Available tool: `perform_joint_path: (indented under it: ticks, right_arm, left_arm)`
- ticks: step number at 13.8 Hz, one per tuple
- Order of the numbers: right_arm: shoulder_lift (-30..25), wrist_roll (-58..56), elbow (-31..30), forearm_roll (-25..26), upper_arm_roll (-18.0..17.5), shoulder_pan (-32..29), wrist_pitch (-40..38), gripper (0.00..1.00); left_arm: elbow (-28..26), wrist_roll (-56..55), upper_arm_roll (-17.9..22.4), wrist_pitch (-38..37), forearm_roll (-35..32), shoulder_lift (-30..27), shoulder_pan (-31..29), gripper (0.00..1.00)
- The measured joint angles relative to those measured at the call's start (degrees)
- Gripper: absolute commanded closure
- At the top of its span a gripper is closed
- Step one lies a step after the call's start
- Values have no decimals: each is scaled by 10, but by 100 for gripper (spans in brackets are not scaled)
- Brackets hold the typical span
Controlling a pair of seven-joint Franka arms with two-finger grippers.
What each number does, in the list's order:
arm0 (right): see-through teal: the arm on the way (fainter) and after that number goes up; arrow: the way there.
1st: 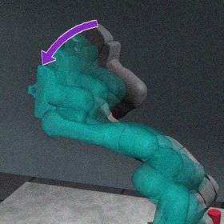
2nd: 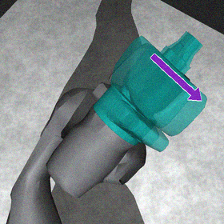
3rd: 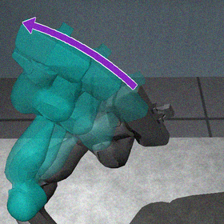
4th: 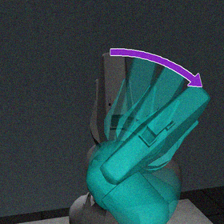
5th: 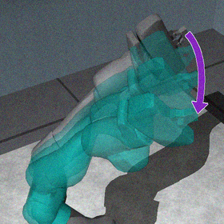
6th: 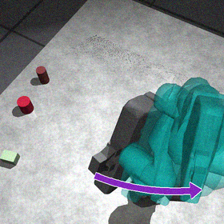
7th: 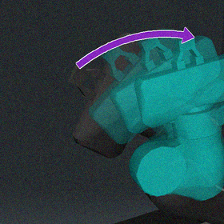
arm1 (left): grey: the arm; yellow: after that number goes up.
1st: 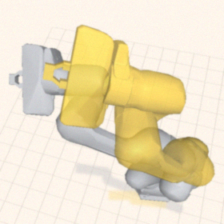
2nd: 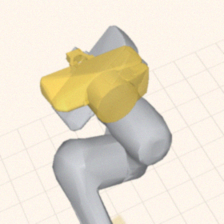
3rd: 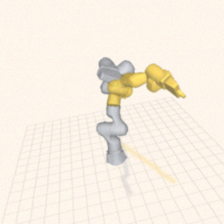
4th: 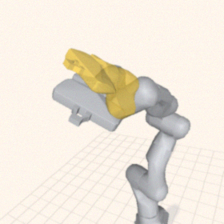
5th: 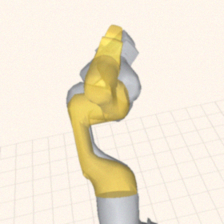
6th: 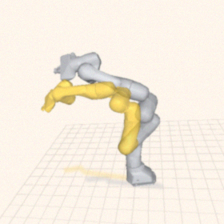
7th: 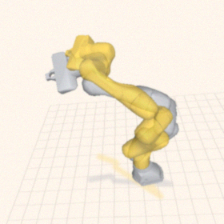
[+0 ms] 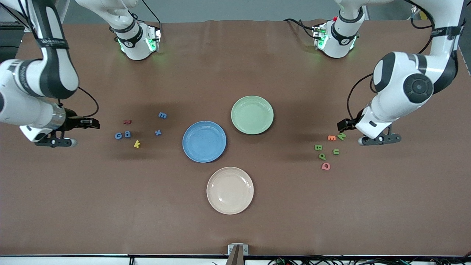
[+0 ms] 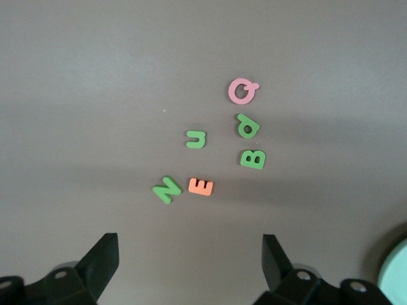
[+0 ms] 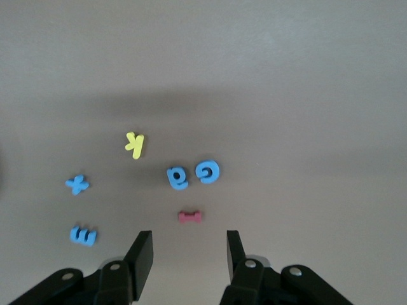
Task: Sort letters by color into matching plates
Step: 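Grasp the blue letter with the right gripper while the left gripper grasps green B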
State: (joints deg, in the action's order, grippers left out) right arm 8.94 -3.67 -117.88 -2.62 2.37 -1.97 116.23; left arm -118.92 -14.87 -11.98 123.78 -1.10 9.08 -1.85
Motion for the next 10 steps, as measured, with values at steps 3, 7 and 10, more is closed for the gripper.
perform_joint_path:
  ticks: [3,7,10]
  right_arm:
    - [0,3,-78,-5,-2,16,119,46]
    - [3,20,-135,-6,-3,40,222,45]
    - [23,24,-152,-6,-2,45,268,45]
  left_arm:
    - [-5,0,0,36,-2,35,12,10]
    - [-6,0,-1,85,-27,76,36,17]
    - [-6,0,-1,115,-29,106,45,20]
